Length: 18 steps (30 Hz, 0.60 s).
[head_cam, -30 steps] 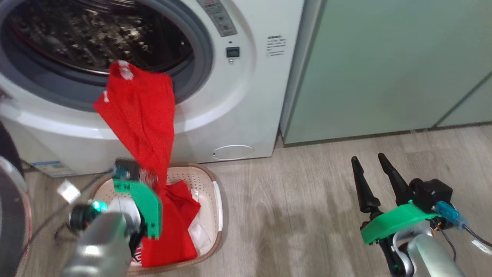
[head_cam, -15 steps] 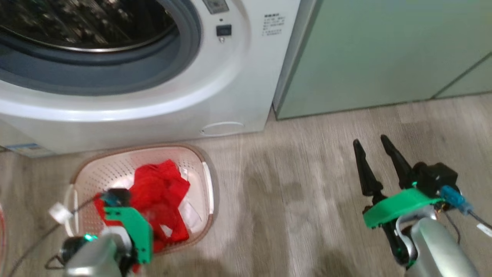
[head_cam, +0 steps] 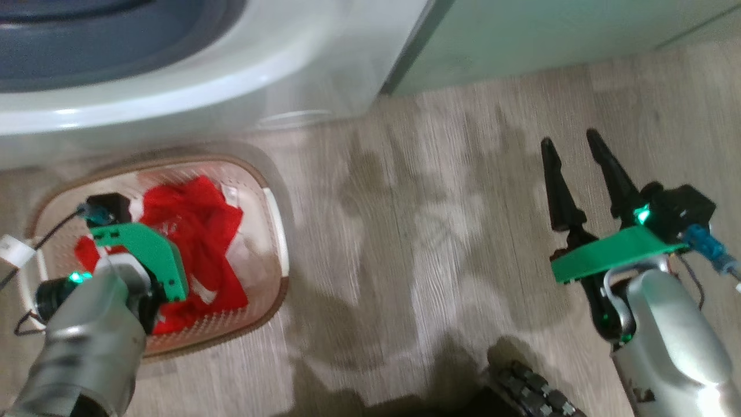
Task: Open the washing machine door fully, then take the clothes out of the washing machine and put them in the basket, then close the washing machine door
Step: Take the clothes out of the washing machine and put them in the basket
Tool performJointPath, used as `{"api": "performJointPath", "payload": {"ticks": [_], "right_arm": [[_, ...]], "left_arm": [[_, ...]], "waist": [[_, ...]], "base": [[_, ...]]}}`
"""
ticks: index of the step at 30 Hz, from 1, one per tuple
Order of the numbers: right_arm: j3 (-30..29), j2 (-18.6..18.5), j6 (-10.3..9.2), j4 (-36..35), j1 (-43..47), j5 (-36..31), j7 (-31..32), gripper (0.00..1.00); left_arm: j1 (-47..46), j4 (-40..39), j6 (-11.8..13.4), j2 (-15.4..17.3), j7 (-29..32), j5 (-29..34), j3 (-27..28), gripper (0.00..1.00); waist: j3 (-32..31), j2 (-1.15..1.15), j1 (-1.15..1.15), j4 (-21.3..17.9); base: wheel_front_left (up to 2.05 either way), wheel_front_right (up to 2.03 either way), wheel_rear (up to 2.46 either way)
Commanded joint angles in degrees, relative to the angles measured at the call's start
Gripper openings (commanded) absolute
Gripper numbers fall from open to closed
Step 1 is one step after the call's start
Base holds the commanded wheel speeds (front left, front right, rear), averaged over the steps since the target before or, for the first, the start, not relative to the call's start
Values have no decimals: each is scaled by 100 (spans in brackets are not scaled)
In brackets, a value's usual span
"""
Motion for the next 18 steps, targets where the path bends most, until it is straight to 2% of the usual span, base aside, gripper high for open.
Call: {"api": "performJointPath", "payload": {"ticks": [1,10,11,12,13,14,18], "right_arm": [[64,-78,37,-184,29,-28,-53,100],[17,-86,37,-238,-87,-84,-53,100],[-8,-76,37,-229,-85,-86,-53,100],[-28,-61,37,-219,-79,-91,-53,100],[-47,-45,37,-208,-68,-96,-53,100],[-53,-36,37,-193,-53,-102,-53,100],[-31,-28,37,-128,24,-99,-53,100]], "left_arm": [[-115,-10,58,223,-49,-33,176,0],[-119,33,274,190,14,-187,272,0],[-82,35,299,174,21,-213,289,4],[-40,37,324,157,34,-231,296,44],[-1,38,366,145,13,-246,307,89],[33,39,398,135,-36,-249,308,100],[131,41,421,69,-366,-263,310,100]], "waist": [[338,0,0,-163],[539,0,0,-230],[503,0,0,-221],[457,0,0,-212],[395,0,0,-198],[324,0,0,-183],[-36,0,0,-81]], "base": [[0,0,0],[0,0,0],[0,0,0],[0,0,0],[0,0,0],[0,0,0],[0,0,0]]}}
